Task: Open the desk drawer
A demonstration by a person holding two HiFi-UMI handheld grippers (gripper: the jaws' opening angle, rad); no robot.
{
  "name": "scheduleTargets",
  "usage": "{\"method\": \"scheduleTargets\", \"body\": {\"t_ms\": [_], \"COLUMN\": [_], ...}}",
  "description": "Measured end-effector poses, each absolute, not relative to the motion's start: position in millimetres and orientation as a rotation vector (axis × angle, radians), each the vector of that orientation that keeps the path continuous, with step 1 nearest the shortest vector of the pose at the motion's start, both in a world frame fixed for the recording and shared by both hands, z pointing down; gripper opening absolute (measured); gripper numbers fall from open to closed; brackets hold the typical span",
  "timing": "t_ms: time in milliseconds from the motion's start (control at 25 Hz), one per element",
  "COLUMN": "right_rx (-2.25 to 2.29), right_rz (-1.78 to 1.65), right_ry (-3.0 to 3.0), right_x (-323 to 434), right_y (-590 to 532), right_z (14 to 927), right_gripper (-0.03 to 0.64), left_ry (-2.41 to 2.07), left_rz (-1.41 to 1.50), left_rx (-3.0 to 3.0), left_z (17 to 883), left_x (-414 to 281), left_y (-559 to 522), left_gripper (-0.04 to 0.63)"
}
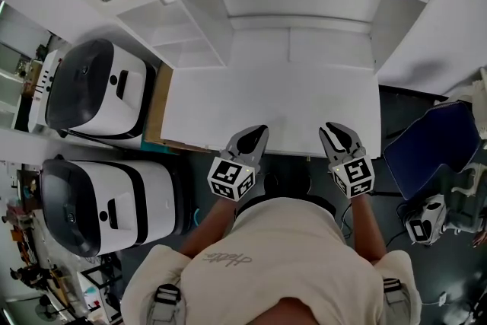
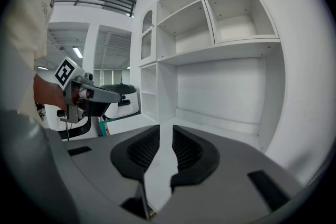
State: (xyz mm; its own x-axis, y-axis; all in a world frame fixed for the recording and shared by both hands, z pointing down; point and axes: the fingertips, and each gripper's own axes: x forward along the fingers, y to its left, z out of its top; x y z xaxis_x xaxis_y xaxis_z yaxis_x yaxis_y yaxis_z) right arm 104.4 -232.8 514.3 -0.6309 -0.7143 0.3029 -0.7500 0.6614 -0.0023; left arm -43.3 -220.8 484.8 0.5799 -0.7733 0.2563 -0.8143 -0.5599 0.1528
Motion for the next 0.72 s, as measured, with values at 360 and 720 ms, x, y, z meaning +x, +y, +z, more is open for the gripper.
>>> {"method": "scheduleTargets", "body": {"t_ms": [360, 720], "right_rx": [1.186, 1.171], "right_rz": [0.333, 0.539], "right_ry": [-2.484, -2.310], "right_x": [106, 119], "right_y": [-226, -209], "right_z": [572, 666], "right_gripper": [0.067, 0.067], "left_ry": [-1.236, -1.192], "left_rz": [0.239, 0.251], "left_rx": [2.555, 2.558], "left_z": [503, 514], "left_x": [-45, -44], "left_y": [-225, -231], "left_gripper": [0.017, 0.017]}}
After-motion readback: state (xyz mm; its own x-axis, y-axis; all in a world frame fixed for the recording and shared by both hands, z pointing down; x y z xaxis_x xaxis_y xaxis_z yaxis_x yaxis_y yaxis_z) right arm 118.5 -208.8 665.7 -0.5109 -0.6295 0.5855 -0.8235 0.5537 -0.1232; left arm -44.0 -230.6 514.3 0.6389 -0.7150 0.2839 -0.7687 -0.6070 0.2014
